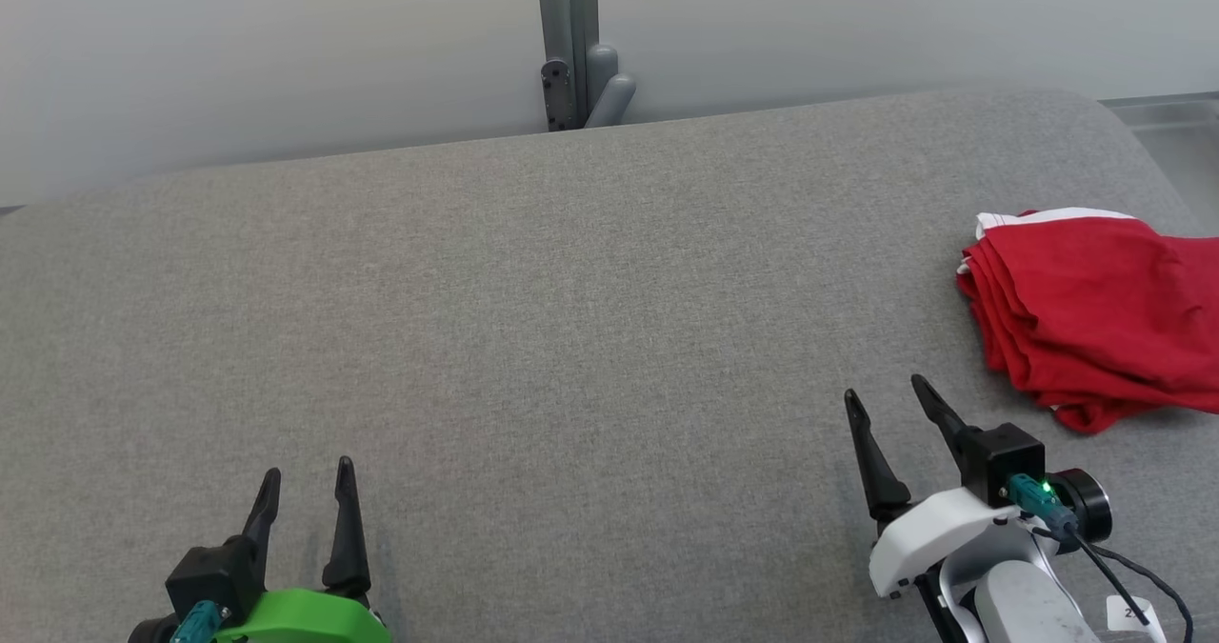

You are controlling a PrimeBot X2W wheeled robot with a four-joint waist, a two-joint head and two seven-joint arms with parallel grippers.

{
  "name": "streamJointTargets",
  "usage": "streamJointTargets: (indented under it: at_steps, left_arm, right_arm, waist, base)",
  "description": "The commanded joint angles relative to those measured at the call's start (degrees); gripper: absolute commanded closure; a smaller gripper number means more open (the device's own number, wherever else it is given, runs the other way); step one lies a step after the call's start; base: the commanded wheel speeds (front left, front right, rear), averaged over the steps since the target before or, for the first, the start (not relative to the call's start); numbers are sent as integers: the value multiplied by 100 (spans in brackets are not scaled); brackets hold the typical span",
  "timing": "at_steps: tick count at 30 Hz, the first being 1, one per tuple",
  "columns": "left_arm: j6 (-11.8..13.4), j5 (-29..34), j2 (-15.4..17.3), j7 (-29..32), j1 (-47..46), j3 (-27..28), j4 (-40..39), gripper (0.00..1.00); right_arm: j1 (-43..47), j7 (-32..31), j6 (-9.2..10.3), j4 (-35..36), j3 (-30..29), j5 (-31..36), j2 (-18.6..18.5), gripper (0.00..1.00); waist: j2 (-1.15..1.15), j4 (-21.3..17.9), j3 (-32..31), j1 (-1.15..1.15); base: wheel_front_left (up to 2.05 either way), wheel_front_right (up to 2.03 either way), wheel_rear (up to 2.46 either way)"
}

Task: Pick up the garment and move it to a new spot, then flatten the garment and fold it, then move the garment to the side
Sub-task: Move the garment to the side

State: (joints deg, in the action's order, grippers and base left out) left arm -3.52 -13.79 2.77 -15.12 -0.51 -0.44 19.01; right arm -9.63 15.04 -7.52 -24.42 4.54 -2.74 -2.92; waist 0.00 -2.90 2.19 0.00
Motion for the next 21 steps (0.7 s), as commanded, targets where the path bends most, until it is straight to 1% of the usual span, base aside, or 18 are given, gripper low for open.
streamJointTargets:
  at_steps: [1,10,21]
  left_arm:
    - [51,36,26,3,45,0,-33,0]
    - [12,-16,27,3,134,-1,-86,0]
    - [-30,11,27,2,130,15,-45,0]
  right_arm:
    - [80,15,7,-14,22,-45,-7,0]
    - [111,15,7,27,-4,-190,-7,0]
    - [152,15,7,-10,17,-199,-6,0]
  waist:
    - [0,0,-6,0]
    - [0,-4,-66,0]
    - [0,19,-113,0]
  base:
    - [0,0,0]
    - [0,0,0]
    - [0,0,0]
